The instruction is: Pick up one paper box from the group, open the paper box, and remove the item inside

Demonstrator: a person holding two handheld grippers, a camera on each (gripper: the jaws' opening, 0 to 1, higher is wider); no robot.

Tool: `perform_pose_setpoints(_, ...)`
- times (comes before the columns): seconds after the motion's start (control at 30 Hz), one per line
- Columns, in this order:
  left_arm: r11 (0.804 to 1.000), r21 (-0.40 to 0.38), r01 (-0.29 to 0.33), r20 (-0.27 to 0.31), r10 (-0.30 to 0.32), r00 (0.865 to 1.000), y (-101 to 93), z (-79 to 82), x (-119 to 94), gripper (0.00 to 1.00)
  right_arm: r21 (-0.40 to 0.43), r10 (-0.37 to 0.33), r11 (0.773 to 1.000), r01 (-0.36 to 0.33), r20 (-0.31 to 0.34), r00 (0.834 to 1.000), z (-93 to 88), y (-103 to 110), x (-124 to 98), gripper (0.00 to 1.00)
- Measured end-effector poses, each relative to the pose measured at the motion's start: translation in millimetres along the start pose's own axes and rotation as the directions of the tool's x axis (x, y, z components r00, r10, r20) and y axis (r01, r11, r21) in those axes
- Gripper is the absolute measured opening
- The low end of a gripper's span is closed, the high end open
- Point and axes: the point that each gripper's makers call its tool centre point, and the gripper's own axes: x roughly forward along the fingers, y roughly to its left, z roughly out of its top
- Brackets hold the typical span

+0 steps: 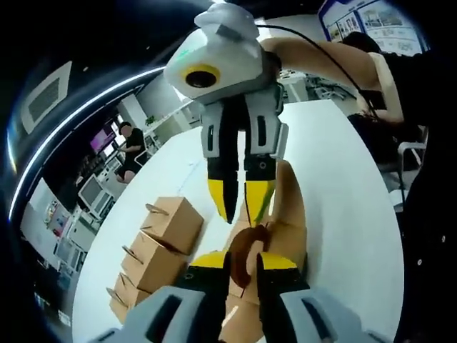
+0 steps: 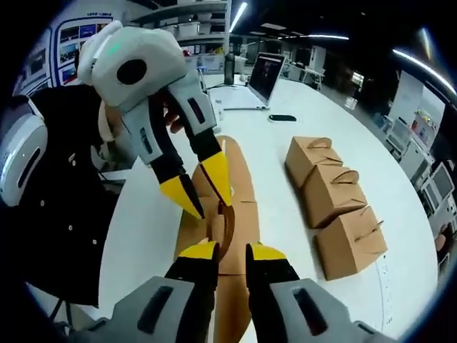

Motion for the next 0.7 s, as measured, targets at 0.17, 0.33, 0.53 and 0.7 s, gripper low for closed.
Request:
perform_pose_setpoints(0.17, 0.999, 0.007, 0.035, -0.019, -0.035, 0.999, -5.5, -3.4, 8, 0.16, -0.011, 0.021, 1.0, -0.021, 0.004, 1.0, 1.6, 5, 2, 0.17)
perform_pose_setpoints(0.33, 0.999, -0.003, 0.037, -0.025, -0.037, 0.999, -5.5, -5.4, 11, 0.06, -0.015, 0.026, 1.0, -0.026, 0.002, 1.0, 2.2, 5, 3, 0.17)
perform_pose_setpoints(0.53, 1.0, 0.008, 0.023, -0.035, -0.023, 0.999, -6.5, -5.4, 11, 0.04, -0.01, 0.02, 1.0, -0.02, 0.012, 1.0, 2.8, 1, 2, 0.17)
perform_pose_setpoints(0.7, 1.0, 0.013, 0.02, -0.041, -0.02, 0.999, -6.7, -6.7, 10, 0.04, -0.004, 0.022, 1.0, -0.022, 0.014, 1.0, 3.5, -2, 4, 0.16)
